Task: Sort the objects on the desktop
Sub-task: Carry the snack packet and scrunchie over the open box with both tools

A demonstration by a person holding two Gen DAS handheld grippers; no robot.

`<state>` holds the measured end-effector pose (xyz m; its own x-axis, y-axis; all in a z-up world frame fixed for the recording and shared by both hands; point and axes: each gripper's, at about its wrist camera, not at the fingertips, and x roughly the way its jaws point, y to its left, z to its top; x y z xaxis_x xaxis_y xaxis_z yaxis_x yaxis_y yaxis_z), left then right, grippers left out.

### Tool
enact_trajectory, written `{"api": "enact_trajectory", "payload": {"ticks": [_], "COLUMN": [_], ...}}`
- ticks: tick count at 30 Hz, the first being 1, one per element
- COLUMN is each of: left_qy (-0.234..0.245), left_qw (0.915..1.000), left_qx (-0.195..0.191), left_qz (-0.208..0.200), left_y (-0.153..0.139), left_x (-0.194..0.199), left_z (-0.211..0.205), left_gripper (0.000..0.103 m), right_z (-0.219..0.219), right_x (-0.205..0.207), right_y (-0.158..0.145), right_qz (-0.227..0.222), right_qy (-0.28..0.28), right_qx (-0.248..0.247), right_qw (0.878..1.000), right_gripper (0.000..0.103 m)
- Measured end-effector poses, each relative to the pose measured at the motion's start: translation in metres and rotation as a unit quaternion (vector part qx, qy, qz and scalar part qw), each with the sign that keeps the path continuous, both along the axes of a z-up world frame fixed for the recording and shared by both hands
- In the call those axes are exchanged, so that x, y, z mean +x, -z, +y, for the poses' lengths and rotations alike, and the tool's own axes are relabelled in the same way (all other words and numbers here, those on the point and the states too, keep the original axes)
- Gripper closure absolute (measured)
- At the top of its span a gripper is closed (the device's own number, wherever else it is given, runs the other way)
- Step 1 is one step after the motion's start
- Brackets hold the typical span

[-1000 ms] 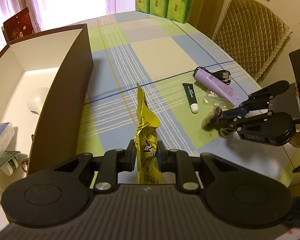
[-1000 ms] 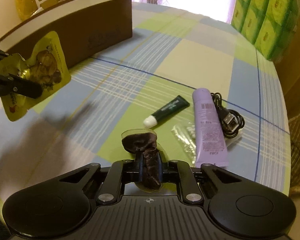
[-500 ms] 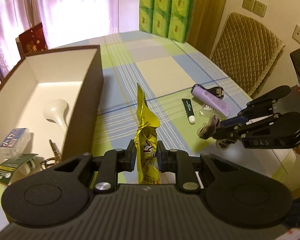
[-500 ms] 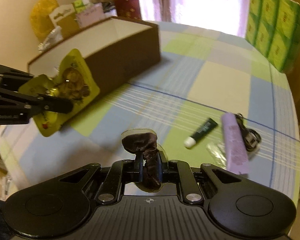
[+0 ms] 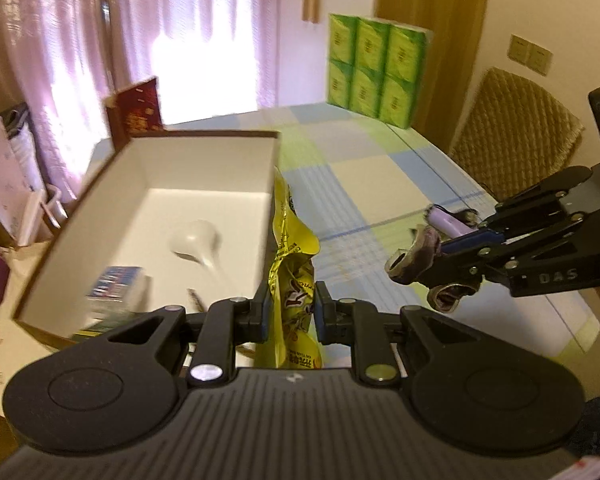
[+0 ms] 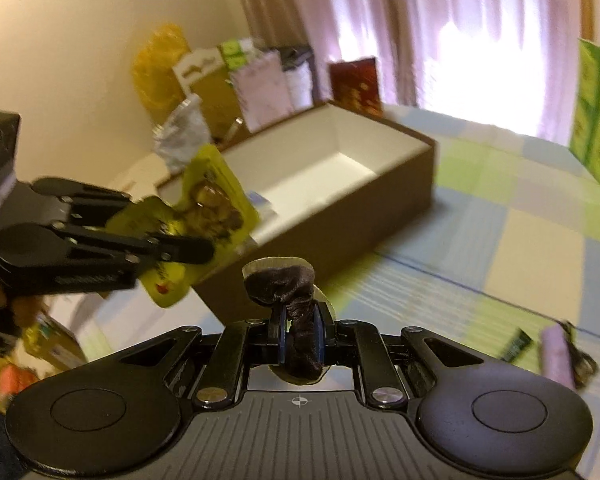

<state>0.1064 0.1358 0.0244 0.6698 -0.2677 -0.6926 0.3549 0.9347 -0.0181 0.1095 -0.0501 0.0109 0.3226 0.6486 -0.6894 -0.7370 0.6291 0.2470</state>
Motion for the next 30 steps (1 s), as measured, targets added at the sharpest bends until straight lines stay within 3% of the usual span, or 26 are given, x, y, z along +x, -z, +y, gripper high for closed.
{"api": "enact_trajectory", "payload": {"ticks": [10,16,30], "left_qy": [-0.029,-0.023,0.016], "left_qw": [0.9987,0.9987,0.9979], "left_qx": [0.025,0.035,0.020], "left_qz": [-0.032,-0.029,0.060], "left_y": [-0.015,-0.008,0.049], "left_x": [0.028,0.065,0.152], "left_z": [0.059,0.079,0.092], "left_gripper": [0.086,0.086,0.086], "right_z": [0.076,0.120,0.172], "right_x": [0.026,0.057,0.131], "right_y": [-0.021,-0.015,0.052], "right_qz": [0.002,0.004,0.055], "right_qy": [-0.004,0.016,0.061], "right_qx": [0.051,0.044,-0.046], "right_qw": [0.999,0.999,0.996], "right_gripper": [0.093,0.092,0.092]}}
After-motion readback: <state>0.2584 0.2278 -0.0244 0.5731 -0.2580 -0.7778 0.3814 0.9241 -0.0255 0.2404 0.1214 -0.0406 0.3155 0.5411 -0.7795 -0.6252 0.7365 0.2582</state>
